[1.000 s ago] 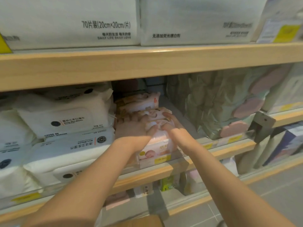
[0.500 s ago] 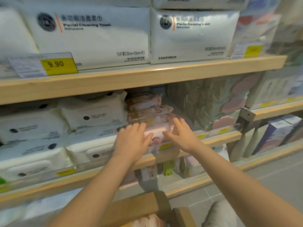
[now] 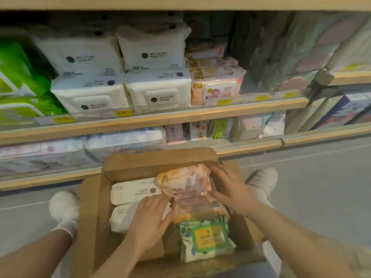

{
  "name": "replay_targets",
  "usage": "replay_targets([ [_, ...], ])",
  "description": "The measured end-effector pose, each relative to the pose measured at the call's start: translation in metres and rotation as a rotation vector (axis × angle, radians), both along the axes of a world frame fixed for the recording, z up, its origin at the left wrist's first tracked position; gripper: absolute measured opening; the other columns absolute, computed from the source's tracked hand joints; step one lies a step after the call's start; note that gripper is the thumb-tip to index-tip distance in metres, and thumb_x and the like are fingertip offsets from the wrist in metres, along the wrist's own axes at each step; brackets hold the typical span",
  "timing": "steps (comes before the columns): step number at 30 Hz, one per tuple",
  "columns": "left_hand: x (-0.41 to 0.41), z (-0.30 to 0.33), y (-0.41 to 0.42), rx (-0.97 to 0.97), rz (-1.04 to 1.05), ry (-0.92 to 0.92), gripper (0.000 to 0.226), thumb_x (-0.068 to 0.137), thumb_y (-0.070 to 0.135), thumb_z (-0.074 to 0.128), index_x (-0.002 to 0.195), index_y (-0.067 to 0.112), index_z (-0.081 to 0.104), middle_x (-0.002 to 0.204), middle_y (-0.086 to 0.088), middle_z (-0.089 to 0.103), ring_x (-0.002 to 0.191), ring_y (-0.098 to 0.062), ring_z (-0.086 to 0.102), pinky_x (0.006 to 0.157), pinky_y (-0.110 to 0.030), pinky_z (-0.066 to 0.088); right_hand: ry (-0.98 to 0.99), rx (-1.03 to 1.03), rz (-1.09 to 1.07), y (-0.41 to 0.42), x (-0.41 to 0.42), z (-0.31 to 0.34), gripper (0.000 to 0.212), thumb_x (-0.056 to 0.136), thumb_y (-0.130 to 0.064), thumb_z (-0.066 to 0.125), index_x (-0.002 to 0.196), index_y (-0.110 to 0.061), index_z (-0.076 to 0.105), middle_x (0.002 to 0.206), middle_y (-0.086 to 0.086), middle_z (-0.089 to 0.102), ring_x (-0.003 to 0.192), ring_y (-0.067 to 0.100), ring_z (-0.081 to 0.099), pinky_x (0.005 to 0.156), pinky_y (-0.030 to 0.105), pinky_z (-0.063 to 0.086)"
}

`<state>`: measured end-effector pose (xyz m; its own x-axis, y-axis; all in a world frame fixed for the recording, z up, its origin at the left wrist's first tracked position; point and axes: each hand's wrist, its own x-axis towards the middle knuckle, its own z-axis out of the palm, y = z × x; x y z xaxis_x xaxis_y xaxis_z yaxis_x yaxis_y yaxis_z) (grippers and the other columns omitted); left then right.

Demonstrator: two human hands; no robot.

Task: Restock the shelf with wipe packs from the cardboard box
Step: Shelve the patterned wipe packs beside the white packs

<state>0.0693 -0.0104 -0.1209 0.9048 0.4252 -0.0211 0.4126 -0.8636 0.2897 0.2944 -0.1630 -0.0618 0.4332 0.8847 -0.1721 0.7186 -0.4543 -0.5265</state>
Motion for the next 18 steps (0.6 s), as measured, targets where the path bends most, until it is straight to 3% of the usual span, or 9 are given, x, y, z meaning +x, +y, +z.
replay_targets([
  [3,-0.036,-0.016,-0.022,-0.089,0.027,0.106,0.054,0.091,0.054,0.023,0.125,0.026,0.055,0.124,0.008,0.059,0.115,-0.010,0.053,0.102,-0.029,0.037,-0.010,-0.090,0.075,-0.023,-0.029,-0.019,0.075,0.087,-0.055,0.052,0.148,-0.033,0.016,0.155,-0.007,0.018,0.141,0.012,0.023,0.106,0.021,0.025],
  [5,-0.049,-0.026,-0.027,-0.128,0.030,0.121,0.060,0.089,0.054,0.019,0.136,0.026,0.044,0.136,0.008,0.050,0.127,-0.012,0.045,0.108,-0.029,0.026,0.001,-0.187,0.151,-0.036,-0.042,-0.030,0.079,0.084,-0.054,0.057,0.148,-0.034,0.014,0.155,-0.008,0.016,0.142,0.013,0.019,0.110,0.024,0.021],
  [7,-0.054,-0.034,-0.028,-0.138,0.021,0.126,0.062,0.089,0.054,0.017,0.141,0.026,0.038,0.141,0.009,0.044,0.132,-0.011,0.039,0.109,-0.027,0.019,-0.026,-0.285,0.253,-0.042,-0.053,-0.045,0.088,0.078,-0.058,0.062,0.148,-0.036,0.013,0.155,-0.006,0.019,0.142,0.016,0.018,0.116,0.035,0.019],
  [10,-0.057,-0.041,-0.032,-0.136,0.017,0.144,0.060,0.090,0.054,0.020,0.137,0.025,0.043,0.139,0.007,0.048,0.130,-0.012,0.041,0.109,-0.029,0.024,-0.066,-0.457,0.307,-0.042,-0.065,-0.067,0.099,0.069,-0.058,0.068,0.147,-0.037,0.011,0.154,-0.006,0.019,0.142,0.021,0.015,0.115,0.050,0.017],
  [15,-0.057,-0.039,-0.037,-0.215,0.025,0.187,0.070,0.084,0.060,0.012,0.140,0.027,0.037,0.143,0.008,0.041,0.133,-0.011,0.036,0.111,-0.028,0.024,-0.057,-0.471,0.302,-0.031,-0.067,-0.075,0.097,0.064,-0.047,0.074,0.144,-0.032,0.021,0.142,-0.003,0.036,0.128,0.026,0.032,0.103,0.041,0.038],
  [18,-0.045,-0.029,-0.036,-0.315,0.044,0.199,0.078,0.079,0.074,0.022,0.143,0.029,0.028,0.148,0.010,0.033,0.135,-0.009,0.032,0.110,-0.027,0.026,-0.093,-0.389,0.298,-0.034,-0.068,-0.074,0.093,0.064,-0.046,0.074,0.142,-0.031,0.026,0.138,-0.004,0.040,0.123,0.024,0.036,0.097,0.039,0.043],
])
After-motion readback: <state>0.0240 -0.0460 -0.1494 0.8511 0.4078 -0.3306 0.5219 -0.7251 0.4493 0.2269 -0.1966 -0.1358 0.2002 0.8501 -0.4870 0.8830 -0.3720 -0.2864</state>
